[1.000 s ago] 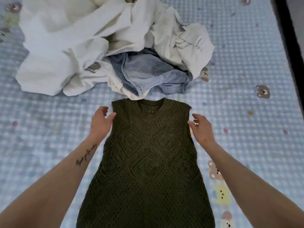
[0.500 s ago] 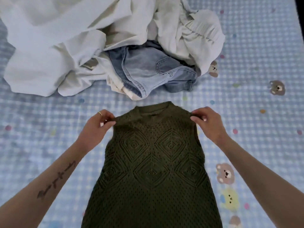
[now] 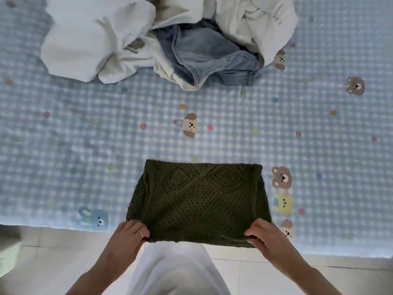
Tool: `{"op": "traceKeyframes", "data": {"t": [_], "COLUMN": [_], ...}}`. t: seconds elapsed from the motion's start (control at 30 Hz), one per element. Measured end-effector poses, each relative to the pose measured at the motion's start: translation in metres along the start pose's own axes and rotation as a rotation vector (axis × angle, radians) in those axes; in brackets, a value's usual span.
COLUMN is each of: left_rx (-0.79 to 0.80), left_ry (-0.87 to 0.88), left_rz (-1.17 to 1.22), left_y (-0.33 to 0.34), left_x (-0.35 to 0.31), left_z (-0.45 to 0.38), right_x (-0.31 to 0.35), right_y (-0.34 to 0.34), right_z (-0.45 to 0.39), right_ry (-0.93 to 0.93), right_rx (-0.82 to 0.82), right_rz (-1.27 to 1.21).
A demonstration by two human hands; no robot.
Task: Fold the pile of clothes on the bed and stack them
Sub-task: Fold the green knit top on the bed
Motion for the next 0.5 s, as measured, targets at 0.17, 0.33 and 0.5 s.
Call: {"op": "traceKeyframes", "data": {"t": [0.17, 0.33, 0.5], "left_rx": [-0.041, -0.049, -0.365], "left_ry": [-0.016, -0.131, -0.587], "left_rz": [-0.066, -0.018, 0.392], "left_y": [0.018, 0.028, -0.011], "left_x": [-0.003, 0.005, 0.033], "left_z": [0.022, 0.026, -0.042], "right_x": [-0.012, -0.028, -0.044], "right_y": [0.020, 0.027, -0.026], "right_z": [0.022, 0.028, -0.023], "right_ry": [0.030, 0.123, 0.509], "right_rx": [-0.027, -0.064, -0.619], "right_rz": [-0.008, -0.054, -0.349]}}
Point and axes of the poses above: each hand's wrist, its own z-axis away from the middle knuckle, its own y-axis out of the palm, x = y × z, the point moved 7 cm from there along -z, towards the middle knuckle, and after that the axes turned 2 degrees about -z, right-handed, at the moved point
